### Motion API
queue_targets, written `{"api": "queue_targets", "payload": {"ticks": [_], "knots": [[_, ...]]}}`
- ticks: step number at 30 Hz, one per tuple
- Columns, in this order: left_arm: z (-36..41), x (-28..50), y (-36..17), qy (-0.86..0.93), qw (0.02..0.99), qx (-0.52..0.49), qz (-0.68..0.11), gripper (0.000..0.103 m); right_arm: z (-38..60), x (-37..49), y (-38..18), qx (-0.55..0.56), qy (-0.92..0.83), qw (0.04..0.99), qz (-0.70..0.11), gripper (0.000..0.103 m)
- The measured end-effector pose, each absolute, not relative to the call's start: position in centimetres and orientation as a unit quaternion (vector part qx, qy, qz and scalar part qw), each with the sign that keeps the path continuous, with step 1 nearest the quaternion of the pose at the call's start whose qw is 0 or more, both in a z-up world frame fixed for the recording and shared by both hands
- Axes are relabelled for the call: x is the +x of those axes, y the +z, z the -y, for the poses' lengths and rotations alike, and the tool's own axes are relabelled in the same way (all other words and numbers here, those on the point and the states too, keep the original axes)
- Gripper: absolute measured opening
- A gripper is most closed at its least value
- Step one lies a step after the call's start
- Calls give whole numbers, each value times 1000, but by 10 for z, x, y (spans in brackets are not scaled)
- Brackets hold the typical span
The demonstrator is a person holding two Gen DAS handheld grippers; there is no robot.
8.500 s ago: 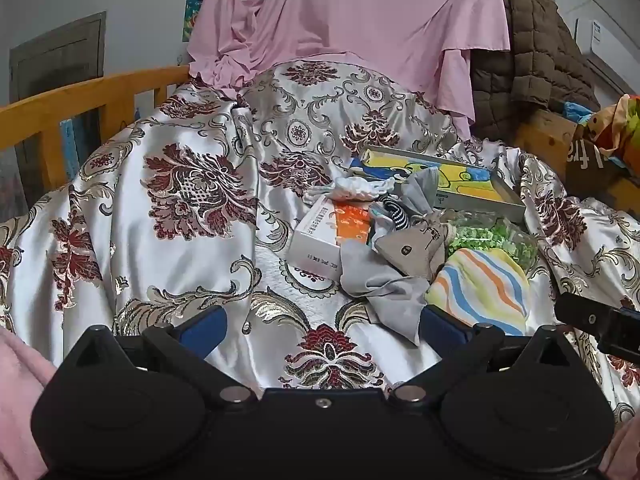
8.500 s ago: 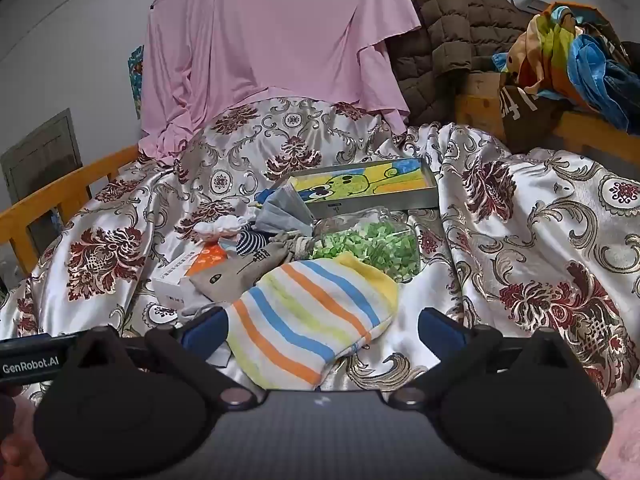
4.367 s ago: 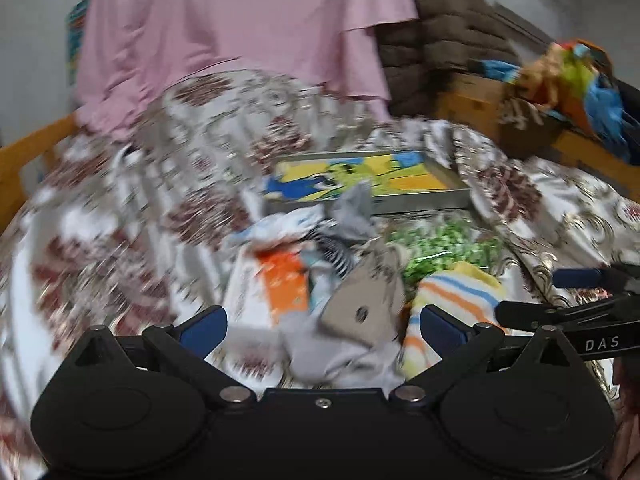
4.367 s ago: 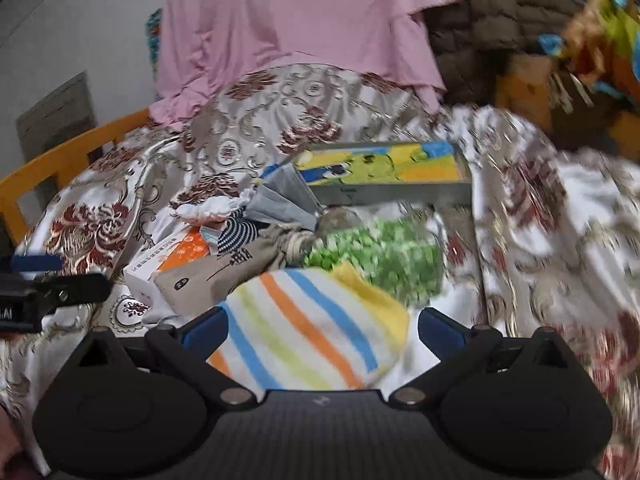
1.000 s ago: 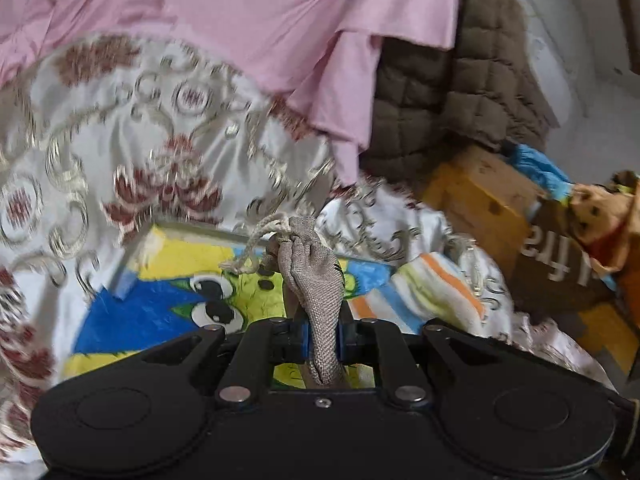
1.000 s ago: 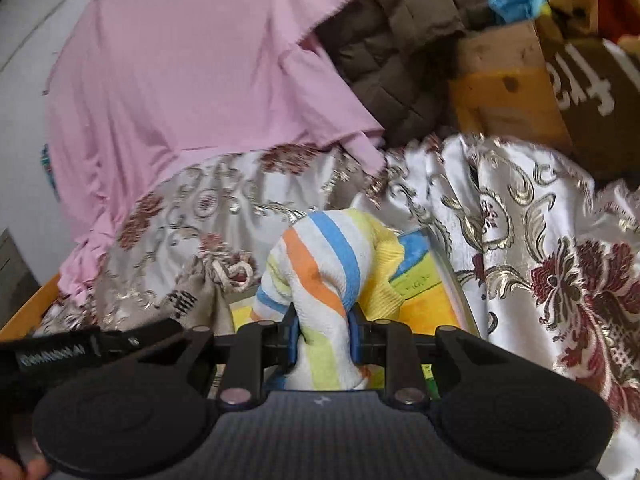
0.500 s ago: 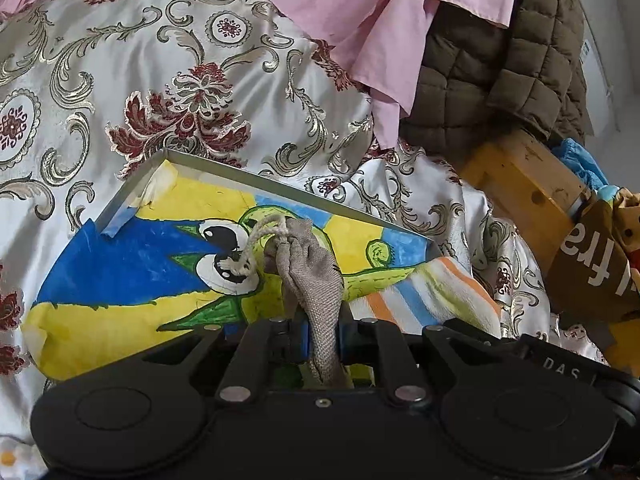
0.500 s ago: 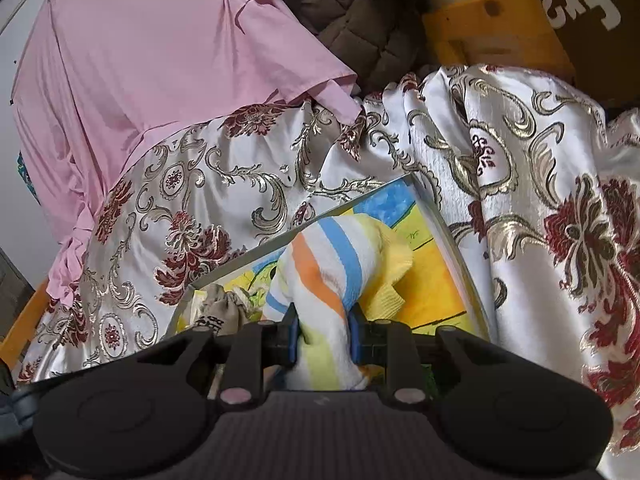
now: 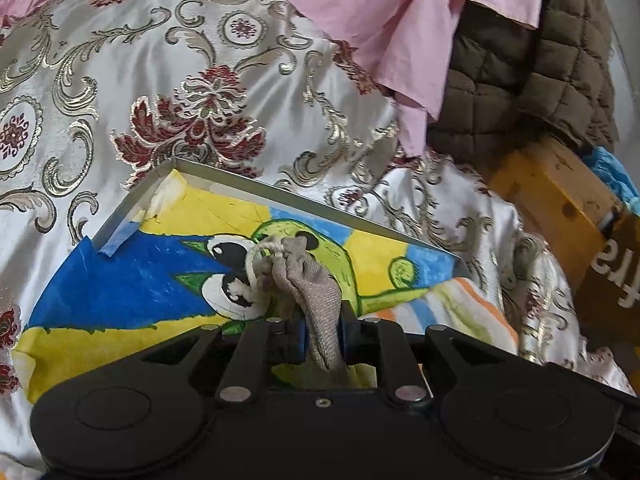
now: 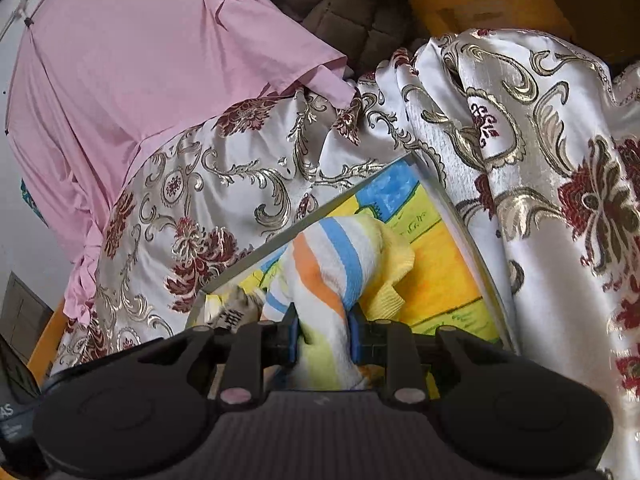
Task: Organize soft objects
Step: 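Carry the sack with the left tool while the right tool carries the striped cloth to the tray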
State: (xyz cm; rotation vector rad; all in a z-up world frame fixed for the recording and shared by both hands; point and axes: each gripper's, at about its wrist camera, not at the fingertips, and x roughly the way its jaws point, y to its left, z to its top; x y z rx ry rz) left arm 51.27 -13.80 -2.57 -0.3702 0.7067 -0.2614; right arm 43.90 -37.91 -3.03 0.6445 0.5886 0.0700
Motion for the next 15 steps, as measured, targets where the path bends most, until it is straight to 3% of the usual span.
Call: {"api": "queue_targets", "payload": {"ticks": [15], "knots": [[170,533,-42,-18,916,-236,-323,24,395,478,-38,352,61,893,-272,27]]}}
